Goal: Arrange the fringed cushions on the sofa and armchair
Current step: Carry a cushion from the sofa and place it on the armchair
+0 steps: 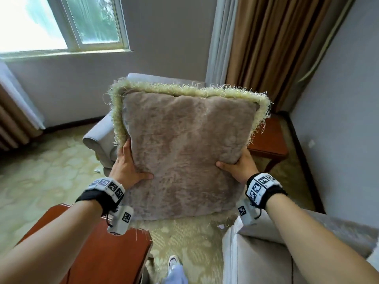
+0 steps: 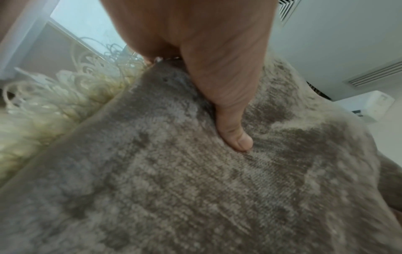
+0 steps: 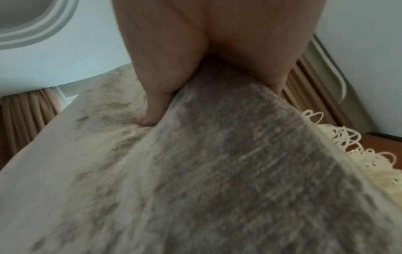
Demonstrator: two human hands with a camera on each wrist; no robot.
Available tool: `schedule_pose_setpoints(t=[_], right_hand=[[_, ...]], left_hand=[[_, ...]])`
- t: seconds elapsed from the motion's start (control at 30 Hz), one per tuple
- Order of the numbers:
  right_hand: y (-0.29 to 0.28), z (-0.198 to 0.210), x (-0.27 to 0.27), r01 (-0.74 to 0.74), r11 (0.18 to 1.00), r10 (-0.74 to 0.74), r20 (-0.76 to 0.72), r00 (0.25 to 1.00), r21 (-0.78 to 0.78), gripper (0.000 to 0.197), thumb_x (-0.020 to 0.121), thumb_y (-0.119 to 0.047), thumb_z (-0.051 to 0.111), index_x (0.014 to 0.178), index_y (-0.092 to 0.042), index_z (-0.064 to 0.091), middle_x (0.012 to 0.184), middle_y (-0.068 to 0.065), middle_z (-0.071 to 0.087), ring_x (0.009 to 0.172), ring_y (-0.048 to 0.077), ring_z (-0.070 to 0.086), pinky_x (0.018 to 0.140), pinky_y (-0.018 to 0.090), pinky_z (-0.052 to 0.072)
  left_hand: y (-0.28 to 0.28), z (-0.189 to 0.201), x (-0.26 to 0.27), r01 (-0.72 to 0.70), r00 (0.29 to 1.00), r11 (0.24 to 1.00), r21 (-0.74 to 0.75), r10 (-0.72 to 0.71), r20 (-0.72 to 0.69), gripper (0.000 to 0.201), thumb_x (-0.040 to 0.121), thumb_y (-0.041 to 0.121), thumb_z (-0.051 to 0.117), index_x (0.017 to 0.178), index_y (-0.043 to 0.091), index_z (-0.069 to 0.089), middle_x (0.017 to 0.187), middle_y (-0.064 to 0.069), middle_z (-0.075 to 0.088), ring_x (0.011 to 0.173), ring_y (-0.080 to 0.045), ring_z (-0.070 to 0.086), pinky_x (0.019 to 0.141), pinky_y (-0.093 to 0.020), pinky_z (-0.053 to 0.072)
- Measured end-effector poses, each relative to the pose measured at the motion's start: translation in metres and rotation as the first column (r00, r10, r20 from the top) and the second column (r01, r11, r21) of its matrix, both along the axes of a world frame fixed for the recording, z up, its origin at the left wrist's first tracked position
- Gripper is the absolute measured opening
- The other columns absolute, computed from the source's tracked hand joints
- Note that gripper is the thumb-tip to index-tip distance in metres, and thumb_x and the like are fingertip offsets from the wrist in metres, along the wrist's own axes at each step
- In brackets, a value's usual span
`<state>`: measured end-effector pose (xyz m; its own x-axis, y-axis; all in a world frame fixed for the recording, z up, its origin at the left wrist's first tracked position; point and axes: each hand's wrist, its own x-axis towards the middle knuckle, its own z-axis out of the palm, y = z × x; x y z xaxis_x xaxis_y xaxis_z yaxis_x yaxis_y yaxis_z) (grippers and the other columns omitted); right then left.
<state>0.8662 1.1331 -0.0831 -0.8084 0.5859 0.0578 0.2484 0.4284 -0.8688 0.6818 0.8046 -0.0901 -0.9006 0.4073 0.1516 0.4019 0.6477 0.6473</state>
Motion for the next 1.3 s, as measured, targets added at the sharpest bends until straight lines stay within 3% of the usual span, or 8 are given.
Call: schedule_pose_setpoints(t=[0.1,0.37,0.57,0.73,0.97,1.1,1.17,1.3], right_hand=[[0.031,-0.01,-0.064,0.004,1.0,-0.004,0.02,1.0,0.012,0.101,0.041,-0.072,0.087,0.129,-0.038,0.05,0.127,-0.008,0.06,0.116,0.015,0.06,0.099,0.044,0.052],[0.129,-0.012,-0.2,0.047,0.992,-0.056,0.078,0.995,0.114,0.105,0.039,-0.08,0.083,0.13,-0.039,0.049,0.126,-0.008,0.06,0.117,0.017,0.06,0.099,0.045,0.051],[0.172,-0.016,-0.285,0.061,0.993,-0.071,0.103,0.992,0.099,0.102,0.046,-0.069,0.086,0.132,-0.031,0.047,0.132,-0.001,0.056,0.122,0.023,0.056,0.103,0.047,0.047],[0.207,-0.033,-0.389,0.007,0.995,-0.015,0.073,0.997,0.1,0.091,0.056,-0.049,0.091,0.132,-0.025,0.046,0.133,0.005,0.055,0.124,0.028,0.054,0.105,0.045,0.044],[0.236,-0.049,-0.564,-0.138,0.989,0.134,0.08,0.988,0.051,0.09,0.062,-0.043,0.09,0.135,-0.018,0.045,0.131,0.004,0.058,0.123,0.025,0.055,0.105,0.036,0.043],[0.231,-0.061,-0.64,-0.18,0.983,0.174,0.131,0.976,0.03,0.076,0.065,-0.04,0.089,0.126,-0.015,0.05,0.116,-0.003,0.057,0.112,0.018,0.055,0.095,0.016,0.036],[0.231,-0.074,-0.674,-0.174,0.985,0.17,0.137,0.976,0.017,0.096,0.052,-0.062,0.086,0.129,-0.019,0.048,0.122,0.0,0.06,0.116,0.021,0.058,0.099,0.026,0.044],[0.234,-0.1,-0.733,-0.158,0.987,0.154,0.263,0.952,-0.008,0.1,0.055,-0.058,0.087,0.136,-0.02,0.043,0.127,0.004,0.059,0.117,0.025,0.058,0.1,0.034,0.048]], left_hand=[[0.026,-0.005,-0.056,-0.036,0.999,0.999,0.004,0.036,0.0,0.146,0.039,0.048,0.095,0.152,0.028,0.004,0.144,-0.01,0.026,0.134,-0.039,0.035,0.11,-0.054,0.034],[0.118,-0.004,-0.194,0.017,0.999,0.999,0.046,-0.019,0.031,0.148,0.042,0.045,0.096,0.153,0.033,-0.001,0.144,-0.01,0.025,0.133,-0.038,0.037,0.112,-0.05,0.032],[0.173,-0.009,-0.288,0.062,0.997,0.996,0.067,-0.064,0.041,0.148,0.043,0.035,0.098,0.155,0.024,0.001,0.139,-0.013,0.026,0.134,-0.036,0.033,0.114,-0.042,0.026],[0.201,-0.023,-0.374,0.002,1.0,1.0,0.017,-0.002,0.02,0.149,0.04,0.043,0.096,0.153,0.031,-0.001,0.142,-0.01,0.026,0.134,-0.036,0.035,0.111,-0.047,0.034],[0.209,-0.026,-0.493,-0.177,0.984,0.984,-0.016,0.178,0.022,0.151,0.039,0.045,0.096,0.153,0.027,-0.001,0.144,-0.01,0.024,0.135,-0.035,0.033,0.11,-0.05,0.035],[0.2,-0.033,-0.544,-0.268,0.963,0.963,-0.017,0.268,0.021,0.151,0.04,0.039,0.097,0.154,0.027,0.0,0.144,-0.01,0.025,0.133,-0.034,0.035,0.109,-0.049,0.036],[0.198,-0.041,-0.57,-0.277,0.961,0.961,-0.009,0.277,0.026,0.152,0.039,0.04,0.097,0.155,0.026,0.0,0.145,-0.012,0.025,0.135,-0.034,0.033,0.111,-0.048,0.034],[0.2,-0.074,-0.636,-0.239,0.967,0.971,0.0,0.238,0.091,0.151,0.038,0.041,0.097,0.154,0.028,0.002,0.139,-0.012,0.029,0.131,-0.035,0.035,0.111,-0.049,0.034]])
